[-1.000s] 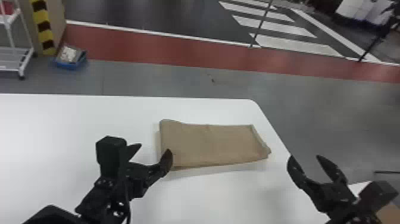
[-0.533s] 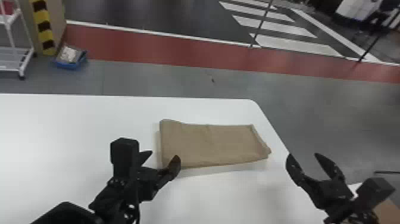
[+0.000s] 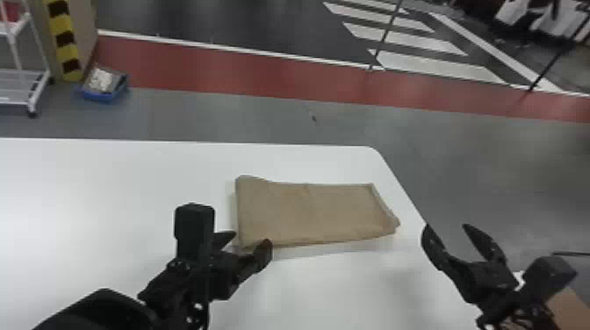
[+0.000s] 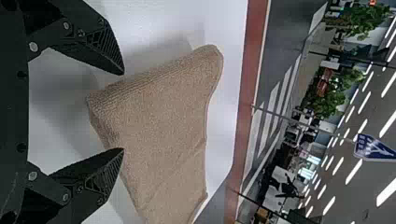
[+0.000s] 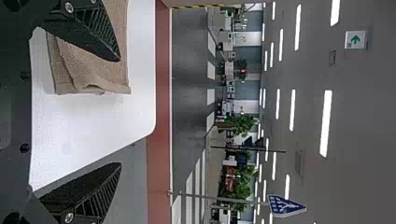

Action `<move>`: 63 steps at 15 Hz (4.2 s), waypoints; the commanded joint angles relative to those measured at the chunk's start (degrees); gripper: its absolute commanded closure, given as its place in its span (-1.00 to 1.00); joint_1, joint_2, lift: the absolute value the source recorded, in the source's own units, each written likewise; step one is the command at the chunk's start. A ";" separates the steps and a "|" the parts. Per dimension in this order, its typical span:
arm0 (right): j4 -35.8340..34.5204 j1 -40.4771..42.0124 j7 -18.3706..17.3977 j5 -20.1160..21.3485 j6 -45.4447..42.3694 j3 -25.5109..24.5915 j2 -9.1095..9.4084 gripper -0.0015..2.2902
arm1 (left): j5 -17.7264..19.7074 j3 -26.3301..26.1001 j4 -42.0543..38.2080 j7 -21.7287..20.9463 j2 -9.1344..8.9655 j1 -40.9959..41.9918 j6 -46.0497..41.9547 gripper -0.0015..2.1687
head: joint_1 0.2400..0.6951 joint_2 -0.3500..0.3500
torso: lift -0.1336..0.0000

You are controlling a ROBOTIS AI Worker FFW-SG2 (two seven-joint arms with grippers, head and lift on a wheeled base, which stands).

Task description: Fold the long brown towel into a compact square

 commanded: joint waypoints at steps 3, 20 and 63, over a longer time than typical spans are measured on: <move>0.04 -0.40 0.00 0.06 0.01 -0.01 0.07 -0.92 | 0.34 0.45 0.06 0.60 0.26 -0.07 0.67 -0.30 | 1.00 -1.00 | -0.87; 0.21 -2.43 -0.26 0.59 -0.87 4.03 0.51 -0.90 | -1.33 19.09 -22.62 1.31 8.96 13.11 11.75 0.30 | 1.00 -1.00 | -0.87; 3.20 -23.34 1.06 13.86 38.85 26.45 0.69 -0.65 | -6.60 21.90 -12.07 -8.10 11.51 7.58 8.94 0.69 | 1.00 -0.40 | -0.87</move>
